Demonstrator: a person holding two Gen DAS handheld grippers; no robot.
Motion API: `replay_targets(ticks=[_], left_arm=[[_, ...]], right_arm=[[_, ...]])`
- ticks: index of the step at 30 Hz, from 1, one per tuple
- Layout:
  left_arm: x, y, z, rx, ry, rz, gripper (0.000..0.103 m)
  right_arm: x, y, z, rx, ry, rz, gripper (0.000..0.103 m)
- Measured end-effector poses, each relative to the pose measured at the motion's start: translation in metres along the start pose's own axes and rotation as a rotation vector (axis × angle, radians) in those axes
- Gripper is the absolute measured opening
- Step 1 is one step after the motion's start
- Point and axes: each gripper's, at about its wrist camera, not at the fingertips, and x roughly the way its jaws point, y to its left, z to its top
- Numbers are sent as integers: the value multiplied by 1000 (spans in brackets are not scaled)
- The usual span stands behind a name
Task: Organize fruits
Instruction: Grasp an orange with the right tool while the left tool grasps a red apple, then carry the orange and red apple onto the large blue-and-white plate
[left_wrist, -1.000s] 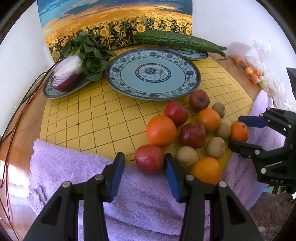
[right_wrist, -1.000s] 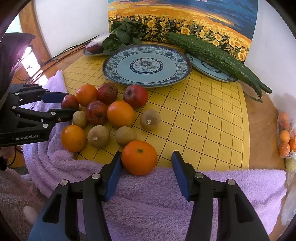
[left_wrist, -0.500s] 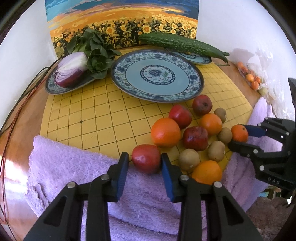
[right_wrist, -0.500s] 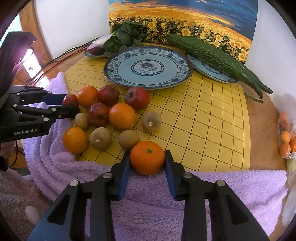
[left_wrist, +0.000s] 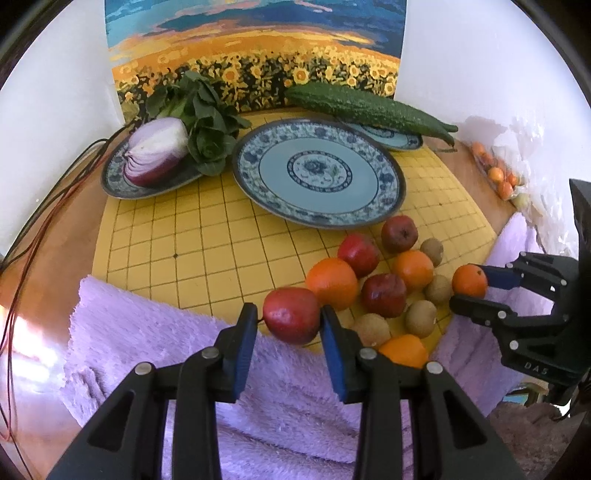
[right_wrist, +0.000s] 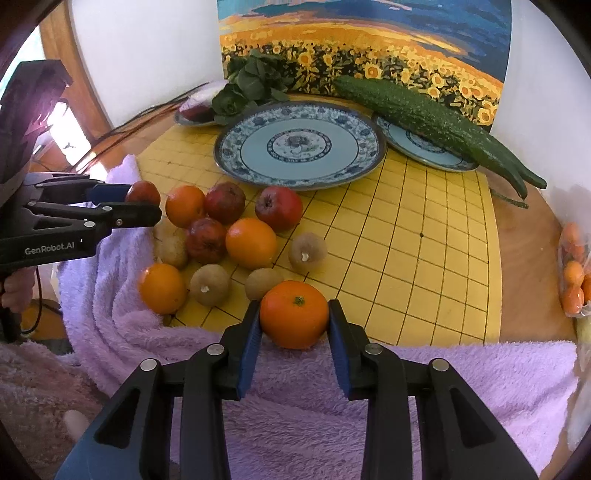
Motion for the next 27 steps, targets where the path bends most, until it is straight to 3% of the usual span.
replay_targets(ticks=[14, 27], left_arm=[[-10, -1, 25, -11, -31, -20, 36], [-4, 1, 64, -20, -59, -25, 36]], right_arm=[[-10, -1, 16, -10, -41, 30, 35], [-12, -9, 54, -39, -59, 27, 35]])
